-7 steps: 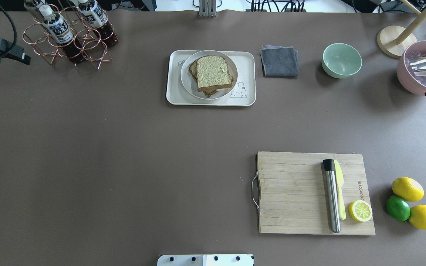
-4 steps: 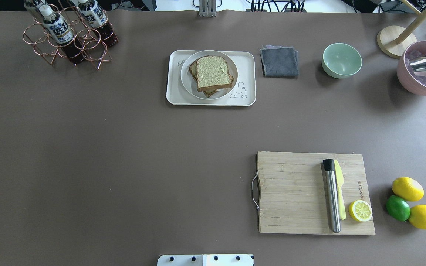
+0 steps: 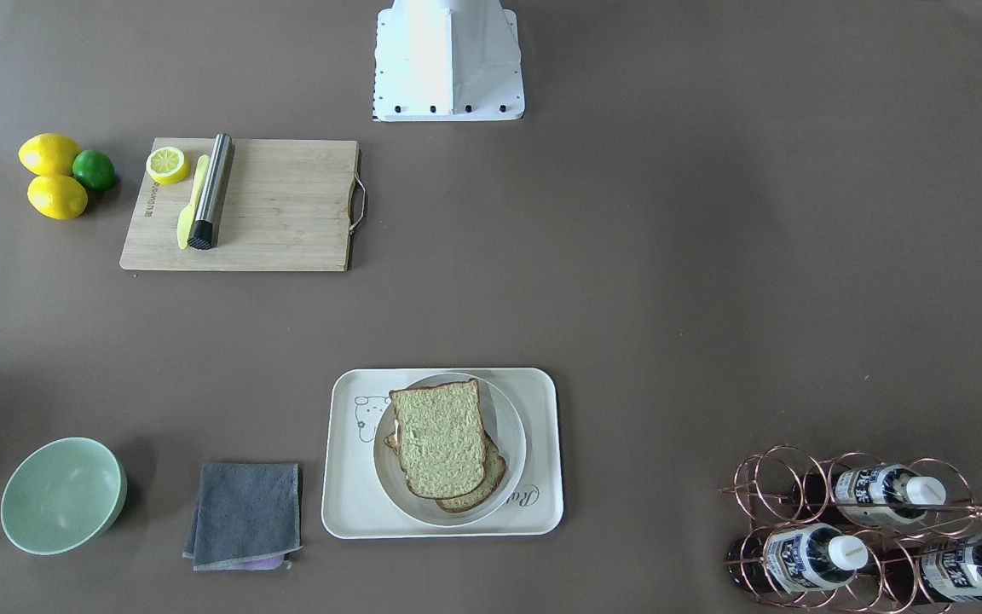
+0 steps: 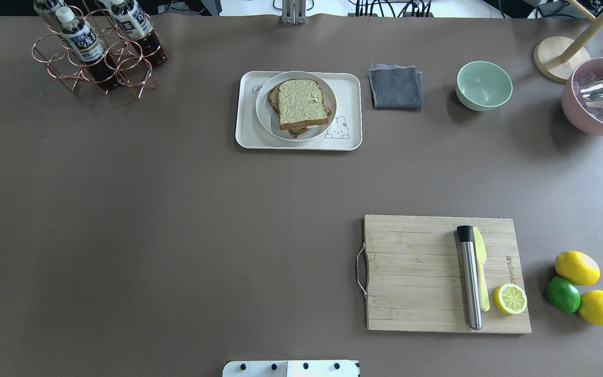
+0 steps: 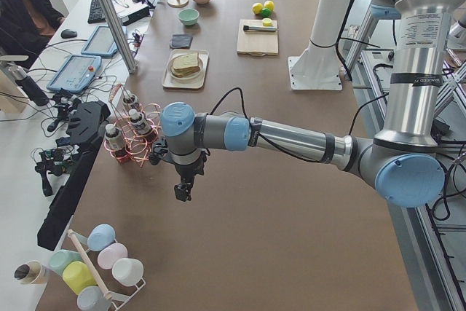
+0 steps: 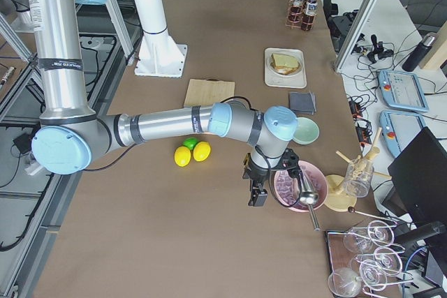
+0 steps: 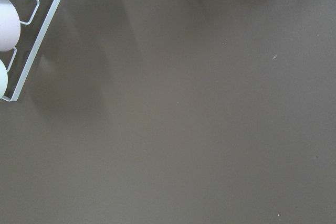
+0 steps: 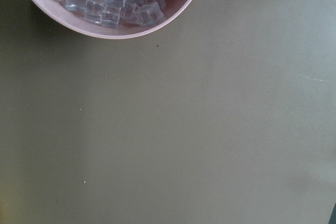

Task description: Make sandwich and place on tray

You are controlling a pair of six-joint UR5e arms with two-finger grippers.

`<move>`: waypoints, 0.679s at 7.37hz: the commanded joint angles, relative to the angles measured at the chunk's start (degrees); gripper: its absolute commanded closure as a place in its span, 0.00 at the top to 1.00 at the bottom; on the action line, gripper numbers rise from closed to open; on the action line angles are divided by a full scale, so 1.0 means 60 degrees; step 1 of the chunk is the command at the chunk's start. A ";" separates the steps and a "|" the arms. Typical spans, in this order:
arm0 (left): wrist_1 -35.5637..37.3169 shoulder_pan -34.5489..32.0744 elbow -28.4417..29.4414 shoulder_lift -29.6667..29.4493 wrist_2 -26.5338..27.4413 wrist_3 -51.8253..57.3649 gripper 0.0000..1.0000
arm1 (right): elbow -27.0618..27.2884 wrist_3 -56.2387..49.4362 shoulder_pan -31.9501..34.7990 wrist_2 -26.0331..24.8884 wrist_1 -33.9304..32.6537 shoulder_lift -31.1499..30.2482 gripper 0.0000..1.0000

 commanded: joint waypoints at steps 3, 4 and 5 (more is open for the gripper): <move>-0.0113 -0.0047 -0.0013 0.0720 -0.0075 0.0105 0.98 | 0.0074 -0.0064 0.0360 0.1004 0.0075 -0.0190 1.00; -0.0113 -0.0061 -0.0042 0.0766 -0.0075 0.0106 0.98 | 0.0059 -0.0050 0.0331 0.1004 0.0075 -0.0175 1.00; -0.0099 -0.0206 0.0016 0.0766 -0.0075 0.0120 0.98 | 0.0044 -0.0035 0.0287 0.0989 0.0075 -0.0160 1.00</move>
